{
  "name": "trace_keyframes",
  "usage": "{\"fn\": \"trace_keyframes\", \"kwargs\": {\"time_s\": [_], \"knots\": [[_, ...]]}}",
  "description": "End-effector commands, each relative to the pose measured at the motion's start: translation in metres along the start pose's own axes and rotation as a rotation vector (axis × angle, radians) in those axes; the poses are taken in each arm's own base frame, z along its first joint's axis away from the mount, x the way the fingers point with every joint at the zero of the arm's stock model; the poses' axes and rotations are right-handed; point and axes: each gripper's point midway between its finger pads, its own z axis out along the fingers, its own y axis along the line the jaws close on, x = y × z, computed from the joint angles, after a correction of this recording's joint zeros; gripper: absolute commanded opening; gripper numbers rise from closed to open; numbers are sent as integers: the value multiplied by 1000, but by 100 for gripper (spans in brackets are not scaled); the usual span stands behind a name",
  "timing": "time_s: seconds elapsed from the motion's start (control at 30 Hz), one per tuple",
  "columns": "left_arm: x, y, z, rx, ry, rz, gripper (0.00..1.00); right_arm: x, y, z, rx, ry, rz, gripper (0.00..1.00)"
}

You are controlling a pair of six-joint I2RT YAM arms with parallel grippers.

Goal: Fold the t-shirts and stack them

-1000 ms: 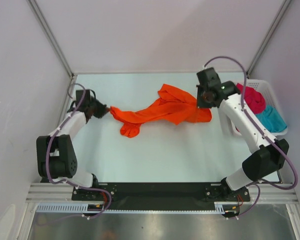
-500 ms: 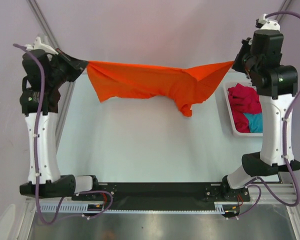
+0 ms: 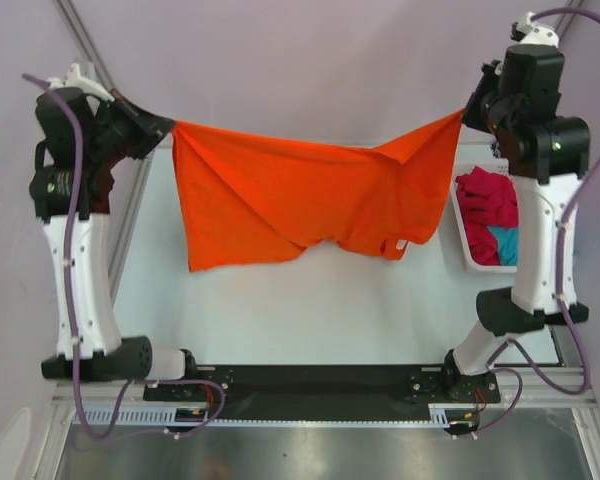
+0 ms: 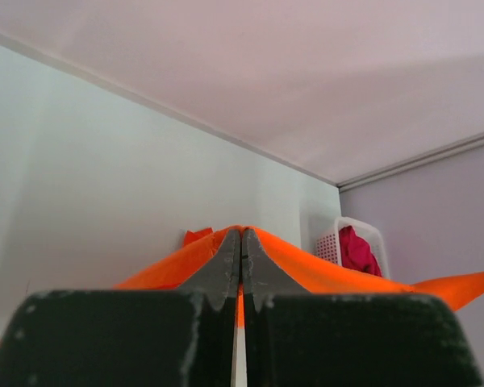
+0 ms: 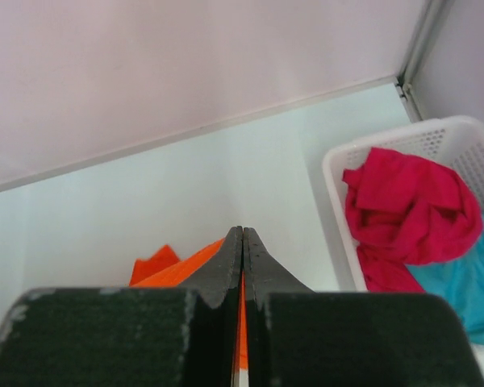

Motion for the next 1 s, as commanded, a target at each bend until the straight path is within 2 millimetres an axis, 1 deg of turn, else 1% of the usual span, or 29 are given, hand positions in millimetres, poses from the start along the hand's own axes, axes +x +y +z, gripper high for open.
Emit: {"fn": "trace_keyframes", "kwargs": {"time_s": [0.0, 0.03, 0.07, 0.1, 0.13, 0.17, 0.2, 0.23, 0.27, 0.3, 0.33, 0.37, 0.4, 0.43, 0.47, 0.5, 0.53, 0.57, 0.6, 0.63, 0.67, 0.73, 0.77, 0.83, 0.87, 0.9, 0.93, 0.97], "knots": [[-16, 18, 63, -3, 44, 24, 0, -9, 15, 62, -18, -12, 28, 0], [-7, 43, 100, -49, 111, -6, 0, 4, 19, 96, -15, 24, 34, 0], [-31, 28, 102, -14, 63, 16, 0, -8, 15, 102, -13, -12, 53, 0], [-33, 38, 118, -25, 81, 3, 0, -4, 16, 125, -22, -5, 63, 0], [-31, 53, 142, -40, 93, -27, 0, -7, 15, 130, -31, -17, 87, 0], [-43, 49, 148, -17, 61, -38, 0, -9, 14, 137, -39, -23, 98, 0], [-52, 58, 153, -47, 34, -43, 0, -18, 7, 140, -43, -51, 113, 0], [-55, 66, 163, -64, 26, -48, 0, -24, 5, 138, -47, -67, 121, 0], [-66, 58, 159, -44, -6, -50, 0, -31, 2, 135, -50, -88, 123, 0], [-75, 52, 159, -15, -36, -43, 0, -37, -4, 132, -42, -104, 125, 0], [-80, 42, 154, 18, -51, -35, 0, -49, -6, 116, -48, -139, 128, 0], [-85, 35, 150, 40, -71, -30, 0, -57, -5, 108, -60, -164, 129, 0], [-94, 25, 144, 67, -104, -14, 0, -67, -21, 100, -33, -193, 136, 0], [-104, 10, 127, 96, -145, 13, 0, -81, -23, 78, -34, -239, 129, 0], [-112, 0, 117, 117, -181, 35, 0, -92, -25, 64, -34, -278, 126, 0], [-117, -9, 107, 132, -210, 53, 0, -98, -28, 54, -19, -304, 121, 0], [-121, -14, 100, 141, -234, 67, 0, -99, -30, 48, -12, -311, 118, 0], [-126, -25, 85, 171, -267, 83, 0, -108, -30, 30, -17, -350, 117, 0], [-126, -27, 82, 179, -270, 85, 0, -108, -30, 27, -20, -348, 115, 0], [-123, -28, 81, 185, -261, 78, 0, -102, -29, 29, -29, -329, 115, 0], [-115, -24, 86, 188, -226, 66, 0, -96, -24, 30, -55, -303, 118, 0], [-104, -17, 96, 182, -182, 48, 0, -81, -19, 41, -77, -248, 119, 0], [-93, -6, 104, 159, -141, 31, 0, -61, -13, 59, -107, -171, 112, 0], [-80, 5, 111, 135, -98, 16, 0, -34, 0, 76, -156, -75, 110, 0], [-65, 17, 119, 107, -55, 0, 0, -6, 13, 90, -202, 14, 100, 0], [-57, 21, 120, 96, -38, -1, 0, 15, 28, 101, -231, 75, 84, 0], [-51, 22, 116, 90, -30, 5, 0, 33, 36, 109, -246, 121, 75, 0], [-36, 37, 123, 59, 10, -11, 0, 51, 57, 113, -293, 168, 58, 0]]}}
